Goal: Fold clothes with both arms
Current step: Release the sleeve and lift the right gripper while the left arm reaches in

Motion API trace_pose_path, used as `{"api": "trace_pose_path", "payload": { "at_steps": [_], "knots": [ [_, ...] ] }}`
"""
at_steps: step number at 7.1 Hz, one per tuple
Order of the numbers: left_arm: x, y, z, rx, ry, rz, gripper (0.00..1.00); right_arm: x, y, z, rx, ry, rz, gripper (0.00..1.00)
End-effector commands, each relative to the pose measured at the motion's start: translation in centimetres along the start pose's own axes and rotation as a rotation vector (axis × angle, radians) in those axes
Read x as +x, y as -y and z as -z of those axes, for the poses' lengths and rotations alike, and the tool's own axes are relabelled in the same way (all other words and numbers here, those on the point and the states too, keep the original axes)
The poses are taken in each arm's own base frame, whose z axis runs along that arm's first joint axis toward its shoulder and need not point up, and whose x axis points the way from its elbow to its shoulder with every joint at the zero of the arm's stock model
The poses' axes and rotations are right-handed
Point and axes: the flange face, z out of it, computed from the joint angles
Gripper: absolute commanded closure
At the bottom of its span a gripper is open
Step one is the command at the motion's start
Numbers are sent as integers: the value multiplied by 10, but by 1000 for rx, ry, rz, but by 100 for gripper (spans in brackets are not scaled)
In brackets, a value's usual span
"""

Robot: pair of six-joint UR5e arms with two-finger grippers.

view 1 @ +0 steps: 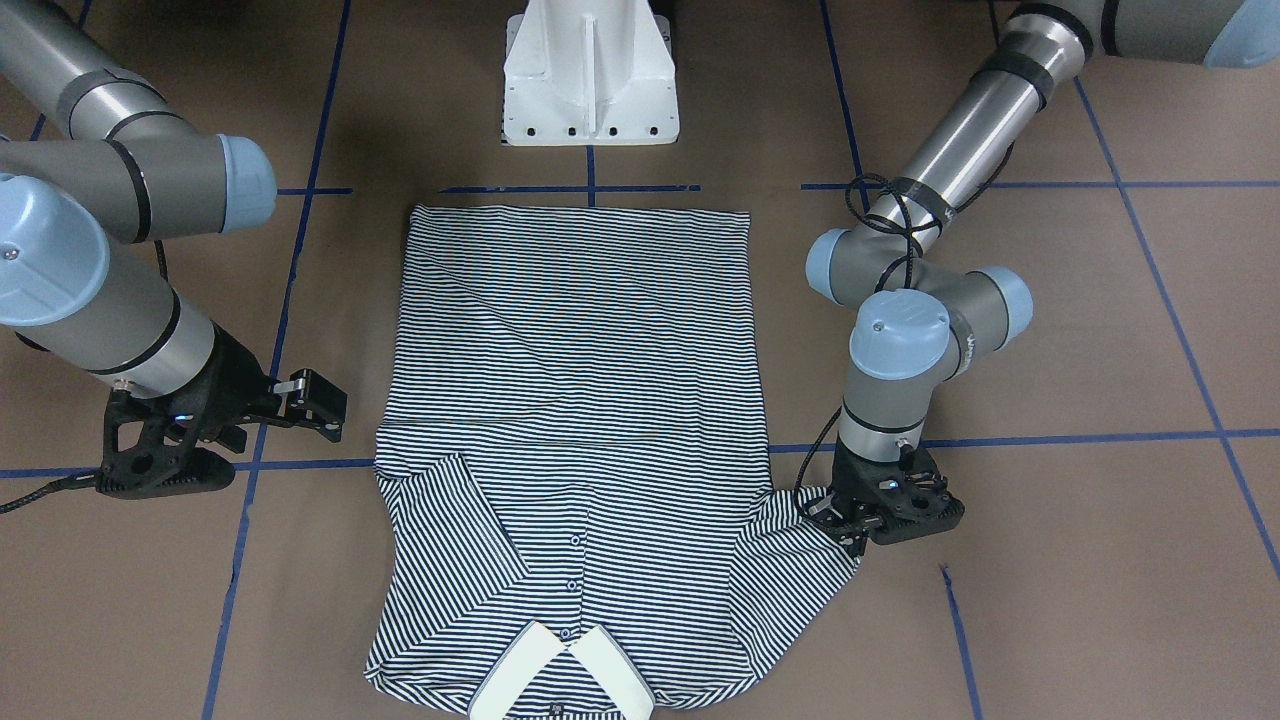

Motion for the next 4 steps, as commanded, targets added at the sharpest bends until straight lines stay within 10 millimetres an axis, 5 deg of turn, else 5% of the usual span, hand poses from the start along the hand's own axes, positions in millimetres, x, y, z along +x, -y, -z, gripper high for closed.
{"api": "trace_pose_path", "payload": {
  "at_steps": [1, 4],
  "knots": [
    [26, 11, 23, -10, -25, 3, 100, 4, 0, -2, -1, -5, -4, 0],
    [98, 37, 81, -30, 14, 23, 100, 9, -2, -4, -5, -8, -6, 0]
  ]
}}
